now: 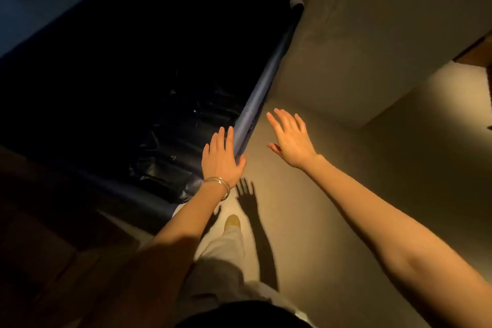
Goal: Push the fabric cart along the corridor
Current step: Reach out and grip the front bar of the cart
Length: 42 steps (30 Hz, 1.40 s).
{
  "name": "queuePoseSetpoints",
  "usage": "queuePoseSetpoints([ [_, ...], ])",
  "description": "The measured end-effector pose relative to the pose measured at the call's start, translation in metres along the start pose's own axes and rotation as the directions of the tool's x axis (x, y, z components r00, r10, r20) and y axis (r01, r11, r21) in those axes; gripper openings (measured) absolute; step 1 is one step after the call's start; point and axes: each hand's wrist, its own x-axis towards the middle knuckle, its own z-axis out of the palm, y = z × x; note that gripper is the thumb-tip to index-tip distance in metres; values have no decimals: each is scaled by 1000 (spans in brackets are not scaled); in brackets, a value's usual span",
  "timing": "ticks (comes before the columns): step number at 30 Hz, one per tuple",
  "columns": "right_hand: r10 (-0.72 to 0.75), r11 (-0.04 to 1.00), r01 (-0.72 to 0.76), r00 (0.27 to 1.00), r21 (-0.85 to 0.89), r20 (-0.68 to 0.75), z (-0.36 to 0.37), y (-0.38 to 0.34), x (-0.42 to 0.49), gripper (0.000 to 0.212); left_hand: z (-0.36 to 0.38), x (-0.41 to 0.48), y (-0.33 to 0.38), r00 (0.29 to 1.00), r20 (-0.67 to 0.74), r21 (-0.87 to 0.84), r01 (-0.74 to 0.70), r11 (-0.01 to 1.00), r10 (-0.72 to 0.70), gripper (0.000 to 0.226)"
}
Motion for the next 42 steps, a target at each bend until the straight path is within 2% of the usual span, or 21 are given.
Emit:
queuePoseSetpoints([
  [5, -184, 983, 185, 981, -12, 58, -5, 13, 58, 76, 7, 19, 2, 1000, -8, -77, 14, 997, -15, 74],
  [8, -361, 929, 367, 927, -42, 96, -3, 20, 82, 66, 11, 21, -1, 1000, 7, -131, 5, 991, -4, 74],
  [12, -537, 831, 553, 826, -63, 169, -2, 32, 123, 67, 16, 22, -2, 998, -66, 8, -11, 1000, 12, 67],
  [13, -581, 797, 600, 793, -71, 183, -2, 36, 133, 68, 17, 22, -2, 998, -68, 15, 12, 1000, -11, 67],
  [16, -736, 658, 753, 651, -32, 186, -3, 42, 163, 72, 12, 24, -1, 995, -20, -198, 92, 976, -97, 62],
  [20, -896, 431, 900, 419, 66, 146, 2, 43, 195, 50, 16, 36, 8, 971, -69, -48, 227, 973, -230, 43],
  [24, -970, 215, 976, 210, 29, 120, 16, 42, 215, 45, 20, 65, 29, 896, -106, 27, 436, 900, -431, 48],
  [26, -983, 149, 988, 145, 30, 113, 21, 48, 223, 44, 19, 70, 39, 858, -130, -18, 499, 867, -497, 51],
  [29, -973, 224, 972, 220, 72, 70, 20, 72, 241, 42, 21, 64, 49, 791, -228, -114, 558, 822, -568, 52],
  [32, -956, 291, 948, 283, 127, 73, 22, 93, 255, 45, 27, 66, 59, 720, -320, -35, 640, 767, -616, 56],
  [35, -969, 240, 969, 236, 55, 71, 26, 94, 253, 55, 39, 68, 76, 636, -355, -12, 729, 684, -685, 60],
  [37, -975, 215, 976, 213, 21, 57, 27, 95, 250, 52, 46, 67, 89, 577, -364, -27, 779, 627, -731, 59],
  [42, -980, 189, 982, 187, 22, 61, 27, 108, 245, 52, 57, 67, 118, 496, -398, -58, 826, 561, -772, 54],
])
